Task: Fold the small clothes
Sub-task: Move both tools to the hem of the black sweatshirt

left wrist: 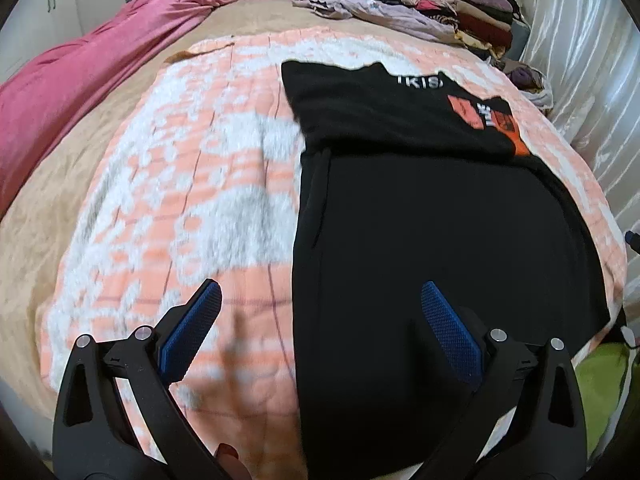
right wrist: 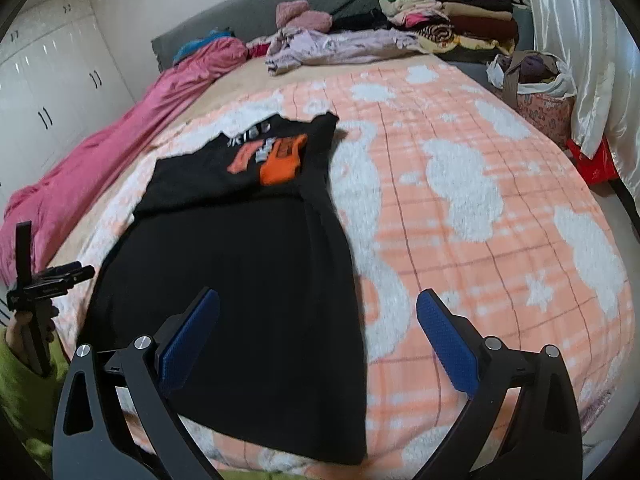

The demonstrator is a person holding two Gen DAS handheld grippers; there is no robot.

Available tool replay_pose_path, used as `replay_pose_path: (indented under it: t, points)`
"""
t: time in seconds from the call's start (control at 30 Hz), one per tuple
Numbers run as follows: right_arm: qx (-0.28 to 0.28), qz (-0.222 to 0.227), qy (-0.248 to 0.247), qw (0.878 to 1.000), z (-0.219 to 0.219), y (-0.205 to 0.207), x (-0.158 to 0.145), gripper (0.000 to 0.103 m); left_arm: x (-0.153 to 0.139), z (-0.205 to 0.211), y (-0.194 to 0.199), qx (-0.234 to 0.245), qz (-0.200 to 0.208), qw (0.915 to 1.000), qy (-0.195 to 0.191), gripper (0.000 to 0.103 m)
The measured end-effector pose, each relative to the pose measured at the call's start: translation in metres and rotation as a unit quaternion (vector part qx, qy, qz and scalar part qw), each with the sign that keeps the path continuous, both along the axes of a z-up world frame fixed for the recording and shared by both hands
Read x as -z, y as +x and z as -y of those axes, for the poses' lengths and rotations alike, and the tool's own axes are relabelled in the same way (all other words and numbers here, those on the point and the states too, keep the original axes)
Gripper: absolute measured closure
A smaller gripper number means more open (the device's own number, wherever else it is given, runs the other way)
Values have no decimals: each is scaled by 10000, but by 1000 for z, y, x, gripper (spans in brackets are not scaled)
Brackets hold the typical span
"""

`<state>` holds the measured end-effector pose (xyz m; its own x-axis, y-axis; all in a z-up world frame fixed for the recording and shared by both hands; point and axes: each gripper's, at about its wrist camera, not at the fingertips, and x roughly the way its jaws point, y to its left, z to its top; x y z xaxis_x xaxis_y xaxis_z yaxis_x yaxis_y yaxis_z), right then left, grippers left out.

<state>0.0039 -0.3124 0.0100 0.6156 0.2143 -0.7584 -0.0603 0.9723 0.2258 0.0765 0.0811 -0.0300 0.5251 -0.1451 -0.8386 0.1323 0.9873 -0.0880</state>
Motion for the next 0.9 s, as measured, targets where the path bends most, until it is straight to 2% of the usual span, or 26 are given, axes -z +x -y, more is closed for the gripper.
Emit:
replay_pose_path:
  t: [0.27,0.43,0.6,0.7,0.9]
  points:
    - [-226,-291,-127,9992,-5,-11,12,5,12,-3,-17,92,-178,9998,-95,9]
    - [-364,-472,20,9982,-16,-19,26,5,18,-1,-28,209,-273,9994,-97,9]
    - [-557,-701,-40,9960,-31,-21,42,6,22,-8,-38,151,-409,9988,-218,9]
    - [-623,-755,-143,9951,-36,-21,46,7,25,-9,-44,148,-466,9987,-161,9]
    - [-513,-873,-112,9948,-29,-18,51,18,28,-14,-54,104,-585,9977,-337,12]
